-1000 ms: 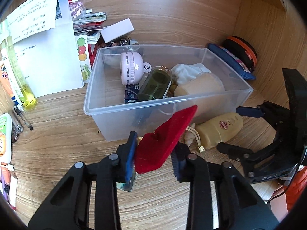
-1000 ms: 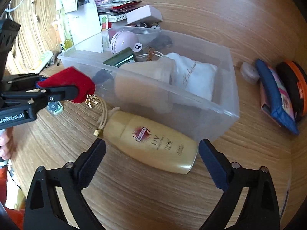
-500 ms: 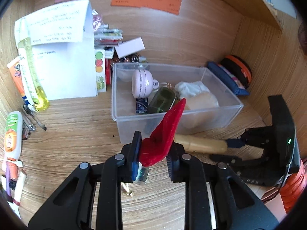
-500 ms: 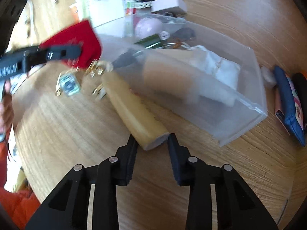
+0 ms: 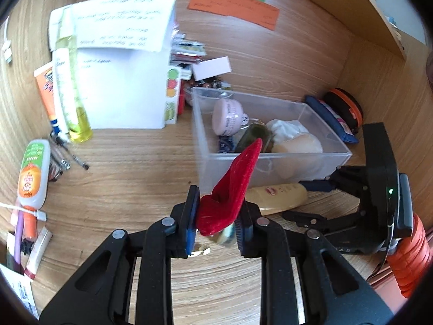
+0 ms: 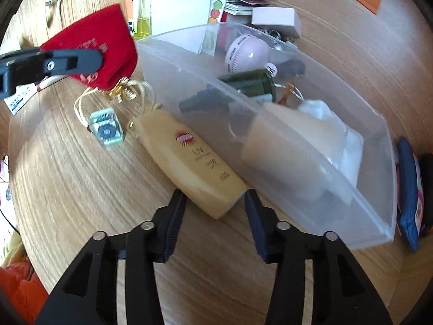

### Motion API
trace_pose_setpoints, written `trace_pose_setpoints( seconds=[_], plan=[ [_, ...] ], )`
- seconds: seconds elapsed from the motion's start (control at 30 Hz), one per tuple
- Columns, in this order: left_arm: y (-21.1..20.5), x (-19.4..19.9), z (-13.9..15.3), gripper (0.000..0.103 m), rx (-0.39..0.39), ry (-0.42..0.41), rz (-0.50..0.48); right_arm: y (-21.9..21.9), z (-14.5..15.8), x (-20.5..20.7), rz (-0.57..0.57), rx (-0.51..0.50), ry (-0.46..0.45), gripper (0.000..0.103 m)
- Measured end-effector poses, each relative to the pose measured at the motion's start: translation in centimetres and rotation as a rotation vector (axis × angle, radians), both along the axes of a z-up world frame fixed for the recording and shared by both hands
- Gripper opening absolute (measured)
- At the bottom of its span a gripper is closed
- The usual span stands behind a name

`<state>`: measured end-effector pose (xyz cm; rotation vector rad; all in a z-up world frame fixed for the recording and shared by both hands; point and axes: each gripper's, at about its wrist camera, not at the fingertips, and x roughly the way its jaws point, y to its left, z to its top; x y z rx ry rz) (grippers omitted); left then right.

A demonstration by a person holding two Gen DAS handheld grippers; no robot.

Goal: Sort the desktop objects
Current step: 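Lift the red pouch with the left tool while the right tool lifts the sunscreen bottle upright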

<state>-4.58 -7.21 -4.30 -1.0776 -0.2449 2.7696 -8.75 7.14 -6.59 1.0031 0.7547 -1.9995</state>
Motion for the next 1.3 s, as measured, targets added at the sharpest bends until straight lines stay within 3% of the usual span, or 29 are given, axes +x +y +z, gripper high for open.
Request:
trace_pose_setpoints(
  seconds=[0.27, 0.5, 0.77, 0.87, 1.0, 1.17, 1.3],
  plan=[
    [-2.1, 0.4, -1.8, 0.023, 0.041, -0.04, 0.028, -2.5, 0.4, 0.9, 0.098, 0.048, 0.064, 0.054],
    [-2.6, 0.4, -2.8, 0.023, 0.064, -0.053, 0.02, -5.3, 0.3, 1.8, 0.186, 0.073, 0.051, 0.053],
    [-2.3, 0.4, -3.2, 0.023, 0.076, -0.057, -0.002, -7.3, 0.5, -0.2, 0.186, 0.042, -0.122, 0.046],
    [-2.4, 0.3, -3.2, 0.023, 0.078, -0.057, -0.004, -7.2, 0.6, -0.5, 0.172, 0.019, -0.171, 0.038],
    [-2.2, 0.3, -3.2, 0.023, 0.076, -0.062, -0.001, -6.3, 0.8, -0.2, 0.145, -0.003, -0.191, 0.035],
    [-2.1, 0.4, -2.6, 0.023, 0.077, -0.056, -0.002, -3.7, 1.9, -0.8, 0.09, -0.102, -0.257, 0.026],
    [-1.6, 0.6, -1.4, 0.023, 0.072, -0.034, 0.0, -1.9, 2.6, -0.7, 0.072, -0.142, -0.242, 0.025]
  ],
)
